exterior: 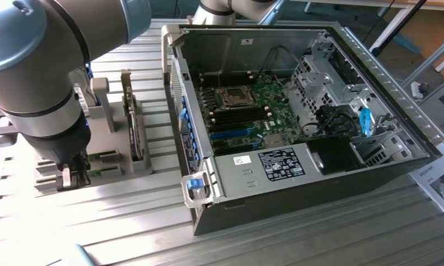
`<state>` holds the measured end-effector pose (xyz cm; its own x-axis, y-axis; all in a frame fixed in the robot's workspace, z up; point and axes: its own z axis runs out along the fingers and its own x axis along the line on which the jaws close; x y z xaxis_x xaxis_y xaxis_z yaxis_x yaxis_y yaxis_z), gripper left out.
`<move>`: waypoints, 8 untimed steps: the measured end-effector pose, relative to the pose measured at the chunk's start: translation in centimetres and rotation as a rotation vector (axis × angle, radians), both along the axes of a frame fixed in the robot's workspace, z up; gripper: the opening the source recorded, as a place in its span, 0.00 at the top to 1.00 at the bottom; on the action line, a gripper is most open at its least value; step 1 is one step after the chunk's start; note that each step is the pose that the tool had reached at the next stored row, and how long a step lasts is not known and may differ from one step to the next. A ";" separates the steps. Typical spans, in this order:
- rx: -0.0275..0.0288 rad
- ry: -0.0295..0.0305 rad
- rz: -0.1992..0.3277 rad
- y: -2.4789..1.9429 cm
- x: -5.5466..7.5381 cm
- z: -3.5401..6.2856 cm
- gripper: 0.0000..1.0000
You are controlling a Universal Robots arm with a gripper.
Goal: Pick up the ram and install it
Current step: 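Pick up the ram and move it above insertion slot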
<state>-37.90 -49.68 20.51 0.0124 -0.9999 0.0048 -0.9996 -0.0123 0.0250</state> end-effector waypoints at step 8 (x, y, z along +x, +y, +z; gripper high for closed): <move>-0.0001 0.0000 0.083 0.00 0.0 -0.29 0.64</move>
<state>-37.90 -49.68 20.22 0.0958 -0.9954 0.0049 -0.9951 -0.0956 0.0250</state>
